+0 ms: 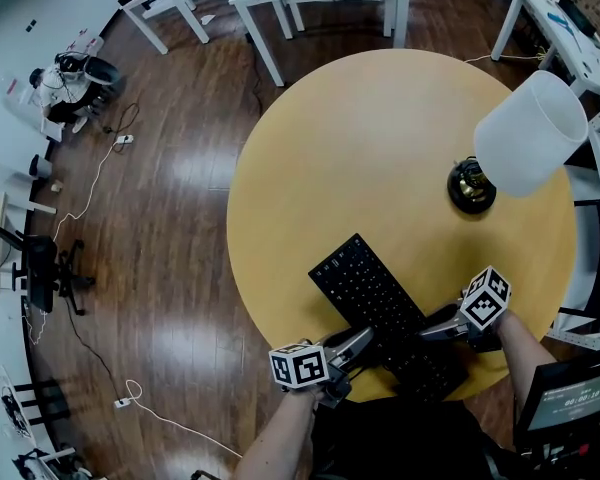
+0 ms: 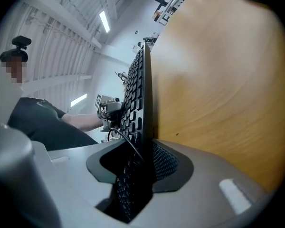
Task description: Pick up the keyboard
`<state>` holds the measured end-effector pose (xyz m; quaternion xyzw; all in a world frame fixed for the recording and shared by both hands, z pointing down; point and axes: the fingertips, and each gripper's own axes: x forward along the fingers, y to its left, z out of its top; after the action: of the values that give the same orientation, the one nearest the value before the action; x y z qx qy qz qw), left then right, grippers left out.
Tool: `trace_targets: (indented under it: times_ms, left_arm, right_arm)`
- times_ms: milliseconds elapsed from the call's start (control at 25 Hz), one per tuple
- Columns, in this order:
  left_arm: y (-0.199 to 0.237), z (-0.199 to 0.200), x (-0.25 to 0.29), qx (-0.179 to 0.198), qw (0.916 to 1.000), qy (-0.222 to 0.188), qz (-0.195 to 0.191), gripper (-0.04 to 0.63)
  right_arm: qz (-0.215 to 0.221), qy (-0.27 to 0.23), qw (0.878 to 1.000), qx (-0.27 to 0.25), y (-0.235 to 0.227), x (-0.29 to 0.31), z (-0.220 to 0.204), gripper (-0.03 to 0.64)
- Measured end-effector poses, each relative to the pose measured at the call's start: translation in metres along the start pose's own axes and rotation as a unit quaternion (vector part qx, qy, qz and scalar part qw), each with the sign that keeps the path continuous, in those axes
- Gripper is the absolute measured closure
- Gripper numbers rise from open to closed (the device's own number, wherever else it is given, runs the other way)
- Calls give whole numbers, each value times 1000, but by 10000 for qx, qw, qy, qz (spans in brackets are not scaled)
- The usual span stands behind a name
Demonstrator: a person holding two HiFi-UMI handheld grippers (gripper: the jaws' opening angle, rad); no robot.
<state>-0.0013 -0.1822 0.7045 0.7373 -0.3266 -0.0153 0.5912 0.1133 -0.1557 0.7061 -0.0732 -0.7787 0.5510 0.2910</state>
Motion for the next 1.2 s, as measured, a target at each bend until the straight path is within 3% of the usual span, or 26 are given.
trace_targets:
  times_ms: [200,520,760,960,1200]
  left_arm:
    - [-25,14,-3,176,9996,-196,-118,301]
    - [-97,69,-25,1151,9904,-650,-392,313]
    - [-157,107,-51,1578,9805,-932,-712,313]
    - [-221,132,-72,2286,9643,-1032,-851,313]
    - [-279,147,-93,2654,9529,-1132,-937,313]
  right_arm:
    - [37,-353,9990,-275,15,-12,8,482]
    - [12,-990,9901,-997,68,-33,44,489]
    - [-68,-1737,9710,-1643,128,-65,79,499]
    - [-305,-2105,9507,-2259,178,-89,100,499]
    - [-482,-2514,9287,-2683,232,-113,111,497]
